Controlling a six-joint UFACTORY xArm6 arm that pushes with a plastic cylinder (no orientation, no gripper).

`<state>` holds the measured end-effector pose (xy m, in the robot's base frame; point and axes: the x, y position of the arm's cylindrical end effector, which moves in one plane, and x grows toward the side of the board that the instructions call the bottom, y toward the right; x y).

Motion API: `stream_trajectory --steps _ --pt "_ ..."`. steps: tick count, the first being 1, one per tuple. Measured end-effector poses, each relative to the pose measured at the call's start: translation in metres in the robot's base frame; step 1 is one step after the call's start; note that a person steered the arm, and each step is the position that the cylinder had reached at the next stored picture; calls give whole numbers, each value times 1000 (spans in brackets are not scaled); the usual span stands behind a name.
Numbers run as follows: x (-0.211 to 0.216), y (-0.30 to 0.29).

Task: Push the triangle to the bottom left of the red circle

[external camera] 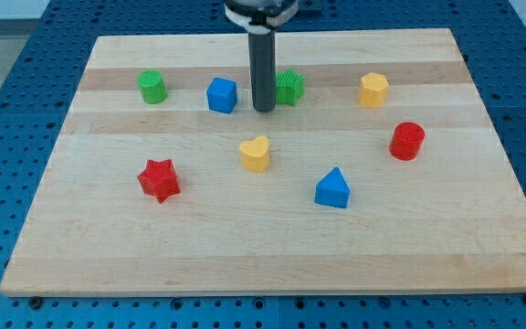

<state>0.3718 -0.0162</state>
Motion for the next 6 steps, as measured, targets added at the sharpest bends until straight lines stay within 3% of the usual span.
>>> stream_trajectory --steps 2,4,6 --pt "86 34" --pt "145 88" --pt "152 176"
